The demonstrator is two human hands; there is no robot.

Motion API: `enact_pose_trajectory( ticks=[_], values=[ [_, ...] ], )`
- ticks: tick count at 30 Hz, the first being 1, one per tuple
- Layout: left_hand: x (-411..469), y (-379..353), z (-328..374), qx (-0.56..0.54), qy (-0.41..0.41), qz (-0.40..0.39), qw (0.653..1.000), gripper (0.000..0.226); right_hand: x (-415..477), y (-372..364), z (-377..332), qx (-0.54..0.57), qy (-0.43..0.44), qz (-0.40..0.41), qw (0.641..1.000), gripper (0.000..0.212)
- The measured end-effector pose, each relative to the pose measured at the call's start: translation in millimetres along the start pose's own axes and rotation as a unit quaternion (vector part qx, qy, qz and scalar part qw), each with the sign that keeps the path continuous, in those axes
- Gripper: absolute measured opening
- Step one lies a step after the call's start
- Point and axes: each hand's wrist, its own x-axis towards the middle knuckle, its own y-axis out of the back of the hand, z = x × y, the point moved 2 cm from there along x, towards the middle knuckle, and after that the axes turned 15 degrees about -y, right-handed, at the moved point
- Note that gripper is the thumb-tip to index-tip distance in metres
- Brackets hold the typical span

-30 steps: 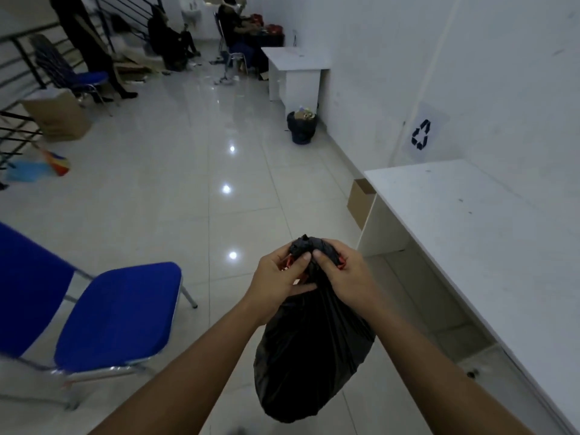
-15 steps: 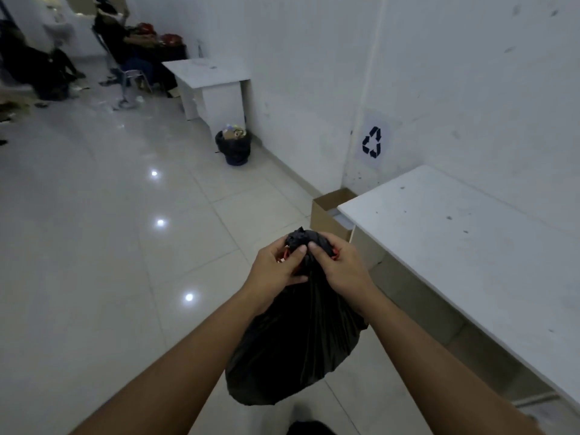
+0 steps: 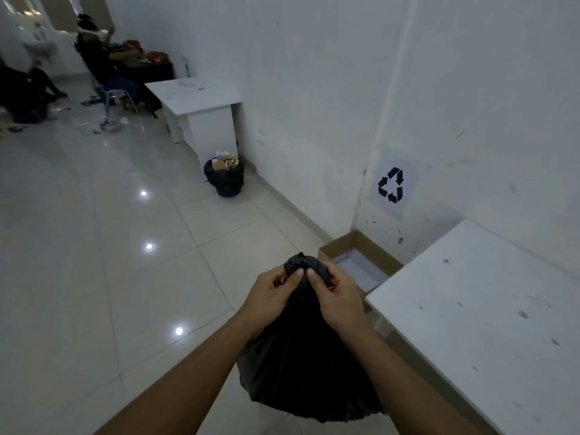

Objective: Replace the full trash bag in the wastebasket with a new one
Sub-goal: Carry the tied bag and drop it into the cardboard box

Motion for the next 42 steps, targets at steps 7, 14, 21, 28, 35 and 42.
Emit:
enact_pose_trajectory(
  ticks=[7, 14, 21, 28, 35, 42],
  values=[
    [178.1, 8.4, -36.6, -0.026, -0.018, -0.085, 0.996, 0.026, 154.3, 6.2, -9.5, 0.047, -0.01, 0.105, 0.993, 0.019],
    [341.7, -11.6, -53.6, -0.059, 0.009, -0.192, 0.98, 0.025, 281.4, 34.4, -29.7, 0.071, -0.046, 0.213, 0.973, 0.019],
    [471.5, -54.6, -108.7, -0.047, 0.017, -0.237, 0.97, 0.022, 399.8, 78.6, -10.7, 0.052, -0.066, 0.259, 0.962, 0.018],
    [571.3, -93.4, -145.8, -0.057, 0.067, -0.288, 0.953, 0.021, 494.0, 116.6, 10.4, 0.081, -0.12, 0.277, 0.95, 0.018],
    [648.3, -137.4, -176.9, -0.071, 0.098, -0.356, 0.927, 0.019, 556.0, 157.2, 23.0, 0.06, -0.156, 0.326, 0.93, 0.02],
    [706.3, -176.4, -206.9, -0.106, 0.157, -0.401, 0.896, 0.024, 599.2, 189.8, 23.5, 0.028, -0.18, 0.364, 0.913, 0.02]
  ],
)
